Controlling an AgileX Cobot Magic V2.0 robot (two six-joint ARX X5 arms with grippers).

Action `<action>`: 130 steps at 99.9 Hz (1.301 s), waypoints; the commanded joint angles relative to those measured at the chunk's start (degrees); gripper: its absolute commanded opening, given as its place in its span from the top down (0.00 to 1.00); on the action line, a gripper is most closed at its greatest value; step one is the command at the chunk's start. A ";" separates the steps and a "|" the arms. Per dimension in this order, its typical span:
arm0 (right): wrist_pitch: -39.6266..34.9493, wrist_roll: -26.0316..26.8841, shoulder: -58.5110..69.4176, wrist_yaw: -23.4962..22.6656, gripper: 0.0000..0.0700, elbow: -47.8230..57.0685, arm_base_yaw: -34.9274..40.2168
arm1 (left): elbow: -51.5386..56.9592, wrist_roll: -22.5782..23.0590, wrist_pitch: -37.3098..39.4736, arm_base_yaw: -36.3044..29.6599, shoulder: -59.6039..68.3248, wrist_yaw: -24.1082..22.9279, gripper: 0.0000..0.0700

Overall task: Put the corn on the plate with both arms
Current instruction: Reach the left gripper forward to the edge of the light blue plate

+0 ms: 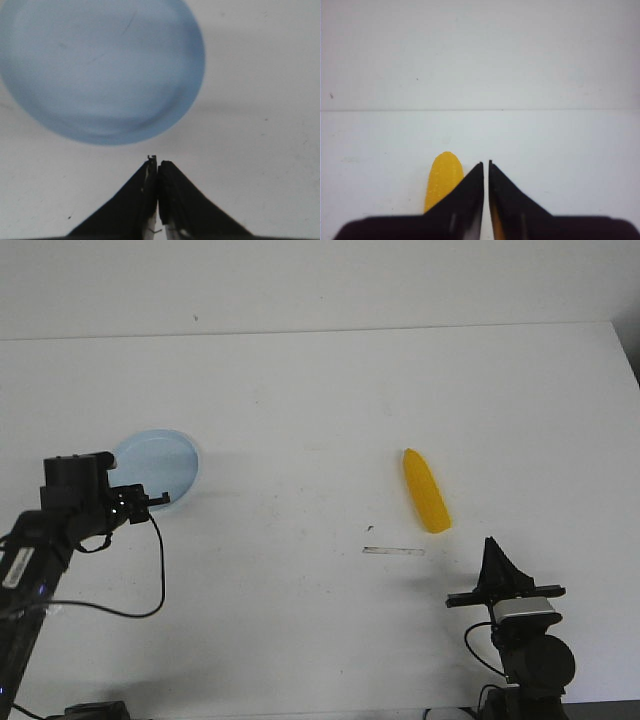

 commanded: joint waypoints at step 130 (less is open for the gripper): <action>0.59 0.37 -0.02 0.00 0.98 -0.09 0.11 | 13.22 -7.13 9.01 17.99 30.05 14.36 0.70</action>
